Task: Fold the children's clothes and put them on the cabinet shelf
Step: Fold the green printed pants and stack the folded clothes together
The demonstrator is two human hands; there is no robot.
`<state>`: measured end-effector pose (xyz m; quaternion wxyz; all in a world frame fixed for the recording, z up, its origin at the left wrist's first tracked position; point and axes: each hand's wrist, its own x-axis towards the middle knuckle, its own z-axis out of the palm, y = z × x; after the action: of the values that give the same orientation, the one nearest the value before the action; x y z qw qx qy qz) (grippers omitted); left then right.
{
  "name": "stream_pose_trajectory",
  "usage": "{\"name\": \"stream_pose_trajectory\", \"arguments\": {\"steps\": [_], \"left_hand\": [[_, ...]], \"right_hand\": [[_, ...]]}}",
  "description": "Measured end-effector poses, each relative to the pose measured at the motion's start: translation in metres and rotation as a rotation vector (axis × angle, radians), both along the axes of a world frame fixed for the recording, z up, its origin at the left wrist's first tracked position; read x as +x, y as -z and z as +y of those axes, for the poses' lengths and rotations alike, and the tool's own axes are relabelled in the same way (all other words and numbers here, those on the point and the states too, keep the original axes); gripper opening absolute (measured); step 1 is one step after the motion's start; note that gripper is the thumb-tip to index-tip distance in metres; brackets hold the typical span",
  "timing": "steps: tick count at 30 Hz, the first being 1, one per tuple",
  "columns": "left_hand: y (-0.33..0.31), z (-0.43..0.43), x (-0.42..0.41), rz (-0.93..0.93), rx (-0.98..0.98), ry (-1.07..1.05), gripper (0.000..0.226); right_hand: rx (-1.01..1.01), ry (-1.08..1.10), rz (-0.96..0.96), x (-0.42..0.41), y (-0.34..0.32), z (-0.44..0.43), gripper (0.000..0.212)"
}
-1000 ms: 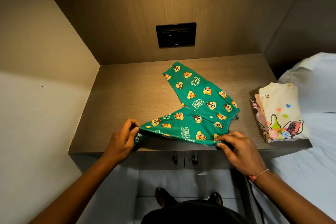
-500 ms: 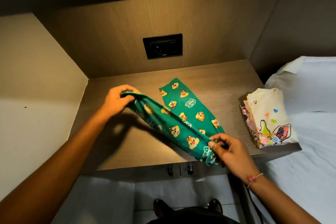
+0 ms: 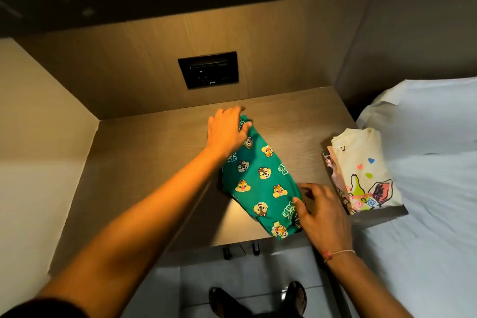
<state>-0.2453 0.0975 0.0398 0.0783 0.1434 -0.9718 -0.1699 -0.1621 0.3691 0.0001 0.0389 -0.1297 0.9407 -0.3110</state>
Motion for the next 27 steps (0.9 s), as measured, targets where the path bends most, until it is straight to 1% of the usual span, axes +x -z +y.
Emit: {"name": "stream_pose_trajectory", "arguments": {"steps": [2, 4, 5, 7, 11, 13, 14, 17, 19, 20, 22, 25, 27], "left_hand": [[0.017, 0.021, 0.048, -0.01, 0.009, -0.044, 0.06], [0.036, 0.038, 0.097, -0.146, 0.034, -0.031, 0.076], [0.045, 0.04, 0.113, -0.226, 0.024, -0.002, 0.08], [0.056, 0.029, 0.128, -0.313, 0.005, 0.048, 0.079], [0.046, -0.02, 0.118, -0.343, 0.039, 0.171, 0.076], [0.038, -0.032, 0.118, -0.326, -0.021, 0.255, 0.07], [0.035, -0.032, 0.124, -0.287, -0.042, 0.296, 0.067], [0.035, -0.018, 0.163, -0.145, -0.027, 0.416, 0.062], [0.046, -0.007, 0.195, -0.121, -0.017, 0.476, 0.061], [0.051, -0.003, 0.207, -0.131, -0.027, 0.493, 0.061], [0.059, 0.004, 0.224, -0.133, -0.062, 0.5, 0.056], [0.067, 0.014, 0.234, -0.017, -0.075, 0.493, 0.042], [0.073, 0.019, 0.238, 0.016, -0.082, 0.469, 0.04]], "right_hand": [[0.039, -0.164, 0.027, -0.003, 0.004, 0.004, 0.034], [0.15, -0.311, 0.034, -0.009, 0.007, 0.005, 0.036], [0.191, -0.361, 0.029, -0.01, 0.008, 0.005, 0.038], [0.222, -0.432, 0.033, -0.01, 0.008, -0.001, 0.042], [0.236, -0.597, 0.054, 0.0, 0.005, -0.029, 0.05], [0.257, -0.638, 0.084, 0.001, 0.003, -0.04, 0.051], [0.256, -0.647, 0.107, 0.001, 0.001, -0.042, 0.052], [0.222, -0.705, 0.226, 0.001, -0.001, -0.029, 0.055], [0.263, -0.815, 0.299, 0.004, 0.005, -0.018, 0.056], [0.287, -0.866, 0.329, 0.006, 0.009, -0.016, 0.054], [0.271, -0.899, 0.388, 0.014, 0.019, -0.014, 0.042], [0.134, -0.853, 0.476, 0.025, 0.03, -0.014, 0.025], [0.082, -0.823, 0.51, 0.032, 0.035, -0.013, 0.022]]}}
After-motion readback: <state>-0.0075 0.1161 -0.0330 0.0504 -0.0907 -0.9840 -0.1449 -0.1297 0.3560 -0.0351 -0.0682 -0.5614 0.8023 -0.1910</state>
